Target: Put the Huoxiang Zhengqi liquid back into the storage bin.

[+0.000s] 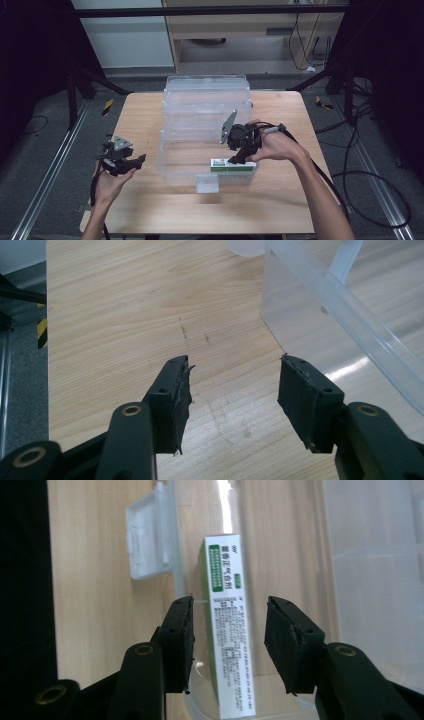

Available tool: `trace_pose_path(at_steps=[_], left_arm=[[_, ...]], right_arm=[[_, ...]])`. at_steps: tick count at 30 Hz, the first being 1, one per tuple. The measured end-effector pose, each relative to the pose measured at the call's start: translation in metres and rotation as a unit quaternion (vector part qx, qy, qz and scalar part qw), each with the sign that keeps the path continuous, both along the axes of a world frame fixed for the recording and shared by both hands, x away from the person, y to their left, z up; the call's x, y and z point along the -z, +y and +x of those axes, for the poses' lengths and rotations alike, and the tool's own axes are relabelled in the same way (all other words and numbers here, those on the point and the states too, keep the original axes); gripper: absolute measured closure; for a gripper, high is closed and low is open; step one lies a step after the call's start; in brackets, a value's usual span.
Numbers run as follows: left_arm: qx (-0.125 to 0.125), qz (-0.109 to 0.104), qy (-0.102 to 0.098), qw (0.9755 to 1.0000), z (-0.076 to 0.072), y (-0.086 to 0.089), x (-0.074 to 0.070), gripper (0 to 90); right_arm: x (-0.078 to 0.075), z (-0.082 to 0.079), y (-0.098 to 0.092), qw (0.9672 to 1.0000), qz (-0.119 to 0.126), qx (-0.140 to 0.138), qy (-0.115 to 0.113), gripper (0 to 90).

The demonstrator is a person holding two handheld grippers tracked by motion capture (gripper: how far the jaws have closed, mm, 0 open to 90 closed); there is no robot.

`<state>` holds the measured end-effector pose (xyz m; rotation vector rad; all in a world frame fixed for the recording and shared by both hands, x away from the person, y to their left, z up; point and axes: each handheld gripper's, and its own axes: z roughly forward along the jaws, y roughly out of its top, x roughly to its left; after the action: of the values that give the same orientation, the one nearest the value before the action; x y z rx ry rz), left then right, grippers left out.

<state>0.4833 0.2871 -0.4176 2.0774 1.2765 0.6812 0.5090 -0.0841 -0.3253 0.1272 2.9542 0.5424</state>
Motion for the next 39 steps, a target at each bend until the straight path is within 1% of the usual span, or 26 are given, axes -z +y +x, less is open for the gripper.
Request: trace_pose_path(at_steps=[6,10,12,16,17,18,21,34,39], left_arm=[[0.0,-0.001,-0.002,1.0,-0.001,0.001,-0.001,45.5],[0.0,-0.001,-0.002,1.0,-0.001,0.001,-0.001,45.5],[0.0,-0.001,-0.002,1.0,-0.001,0.001,-0.001,45.5],[-0.001,-0.001,-0.004,1.0,-0.001,0.001,-0.002,45.5],[-0.001,-0.002,-0.003,1.0,-0.001,0.001,-0.002,45.5],[-0.001,-0.001,-0.004,1.0,-0.001,0.001,-0.002,45.5],[0.0,-0.001,-0.004,1.0,-0.002,0.001,-0.002,45.5],[0.001,0.0,-0.003,1.0,-0.001,0.0,-0.002,45.5],[0.001,-0.001,-0.003,1.0,-0.001,0.0,-0.002,45.5]], right_arm=[[0.002,-0.008,0.015,0.9998,-0.006,-0.01,0.015,54.7],[0.01,-0.011,0.023,0.9994,-0.018,-0.015,0.027,55.4],[0.014,-0.012,0.026,0.9993,-0.023,-0.013,0.028,55.4],[0.019,-0.014,0.032,0.9991,-0.021,-0.015,0.032,55.8],[0.021,-0.015,0.033,0.999,-0.021,-0.014,0.036,55.8],[0.022,-0.015,0.034,0.999,-0.021,-0.018,0.037,55.8],[0.026,-0.016,0.037,0.9986,-0.024,-0.017,0.043,55.6],[0.045,-0.017,0.041,0.998,-0.028,-0.009,0.056,53.2],[0.053,-0.016,0.043,0.9975,-0.035,-0.004,0.06,52.9]])
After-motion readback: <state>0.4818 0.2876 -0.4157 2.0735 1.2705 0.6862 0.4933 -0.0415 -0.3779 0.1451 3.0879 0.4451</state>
